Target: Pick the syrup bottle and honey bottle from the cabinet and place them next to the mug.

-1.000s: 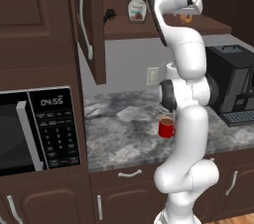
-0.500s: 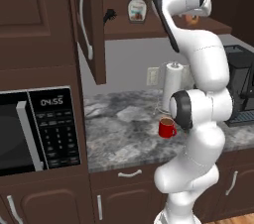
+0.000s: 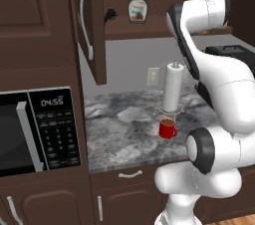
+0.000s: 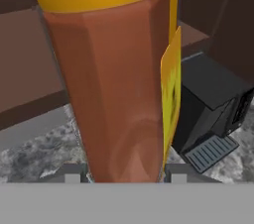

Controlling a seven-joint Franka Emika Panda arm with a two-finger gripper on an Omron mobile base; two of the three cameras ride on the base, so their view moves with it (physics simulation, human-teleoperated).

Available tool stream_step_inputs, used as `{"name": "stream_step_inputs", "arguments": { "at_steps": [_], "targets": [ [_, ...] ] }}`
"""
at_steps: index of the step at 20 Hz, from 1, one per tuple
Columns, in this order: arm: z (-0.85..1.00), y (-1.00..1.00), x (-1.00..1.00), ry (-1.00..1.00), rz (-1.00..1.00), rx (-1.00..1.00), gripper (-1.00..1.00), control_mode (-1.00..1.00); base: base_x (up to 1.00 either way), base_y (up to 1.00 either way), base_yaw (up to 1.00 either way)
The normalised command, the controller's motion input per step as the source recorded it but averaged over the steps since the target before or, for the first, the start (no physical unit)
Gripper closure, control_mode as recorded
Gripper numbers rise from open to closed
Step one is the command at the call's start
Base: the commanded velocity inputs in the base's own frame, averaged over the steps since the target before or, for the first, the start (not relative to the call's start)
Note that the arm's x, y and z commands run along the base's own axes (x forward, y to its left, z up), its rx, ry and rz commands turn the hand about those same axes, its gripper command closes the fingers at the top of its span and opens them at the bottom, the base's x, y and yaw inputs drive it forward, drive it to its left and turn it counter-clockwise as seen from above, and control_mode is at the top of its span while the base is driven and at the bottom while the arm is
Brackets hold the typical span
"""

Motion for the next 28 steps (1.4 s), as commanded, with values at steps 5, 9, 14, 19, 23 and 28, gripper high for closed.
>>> {"name": "stream_step_inputs", "arguments": {
  "at_steps": [5,9,14,19,23,28],
  "targets": [
    [-0.25,0.0,-0.97,0.02,0.4,0.0,1.0,-1.0,0.0,0.0,0.0],
    [-0.29,0.0,-0.69,0.04,0.5,0.0,1.0,-1.0,0.0,0.0,0.0],
    [-0.44,-0.16,-0.2,0.16,0.47,0.02,1.0,-1.0,0.0,0.0,0.0],
    [-0.79,-0.67,0.35,0.21,0.32,0.0,1.0,-1.0,0.0,0.0,0.0],
    [-0.58,-0.32,0.39,0.03,0.14,0.0,1.0,-1.0,0.0,0.0,0.0],
    [-0.57,0.0,0.46,0.05,0.01,0.01,1.0,-1.0,0.0,0.0,0.0]
  ]
}}
